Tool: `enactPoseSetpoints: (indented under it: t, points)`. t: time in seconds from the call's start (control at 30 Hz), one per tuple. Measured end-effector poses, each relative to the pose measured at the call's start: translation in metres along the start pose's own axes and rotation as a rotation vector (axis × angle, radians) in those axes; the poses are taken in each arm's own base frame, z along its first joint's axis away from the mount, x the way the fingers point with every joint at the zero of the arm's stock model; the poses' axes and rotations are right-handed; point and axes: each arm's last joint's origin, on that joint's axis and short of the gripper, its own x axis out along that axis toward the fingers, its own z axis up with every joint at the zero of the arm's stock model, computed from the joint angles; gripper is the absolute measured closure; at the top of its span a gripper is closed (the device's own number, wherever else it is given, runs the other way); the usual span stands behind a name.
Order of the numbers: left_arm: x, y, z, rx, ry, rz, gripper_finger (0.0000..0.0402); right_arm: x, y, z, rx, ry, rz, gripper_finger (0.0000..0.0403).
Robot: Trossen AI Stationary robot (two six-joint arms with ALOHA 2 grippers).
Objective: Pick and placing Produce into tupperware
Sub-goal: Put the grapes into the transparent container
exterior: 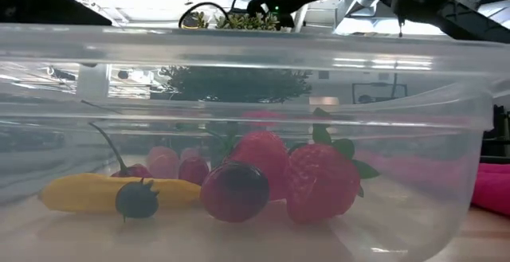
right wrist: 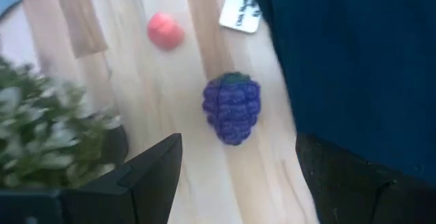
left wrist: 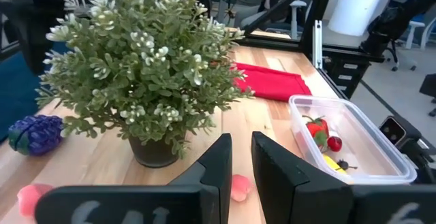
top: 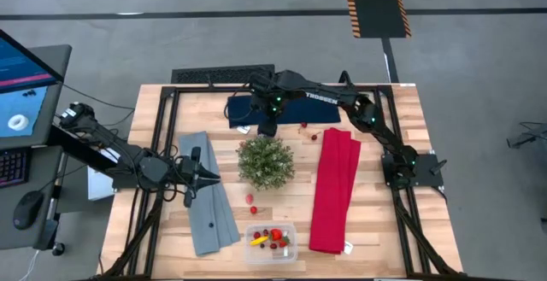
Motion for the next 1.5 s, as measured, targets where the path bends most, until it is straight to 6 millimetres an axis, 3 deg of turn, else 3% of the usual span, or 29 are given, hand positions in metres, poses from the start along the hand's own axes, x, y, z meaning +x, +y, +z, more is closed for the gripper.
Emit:
enactPoseSetpoints:
  t: [0.4, 1.03, 1.3, 1.5]
  points:
    - [0.0, 0.0, -0.002, 0.007, 0.02, -0.014, 0.0354, 0.024, 0.001, 0.0, -0.021, 0.049, 0.011, 0.0092]
    - [0.0, 0.0, -0.002, 0.005, 0.021, -0.017, 0.0354, 0.022, 0.001, 0.004, -0.018, 0.003, 0.056, 0.0092]
    - [0.0, 0.0, -0.002, 0.004, 0.021, -0.017, 0.0354, 0.043, 0.003, -0.005, -0.003, 0.057, 0.068, 0.0092]
    - [0.0, 0.0, -0.002, 0.004, 0.022, -0.017, 0.0354, 0.046, 0.005, -0.003, -0.002, 0.028, 0.096, 0.0092]
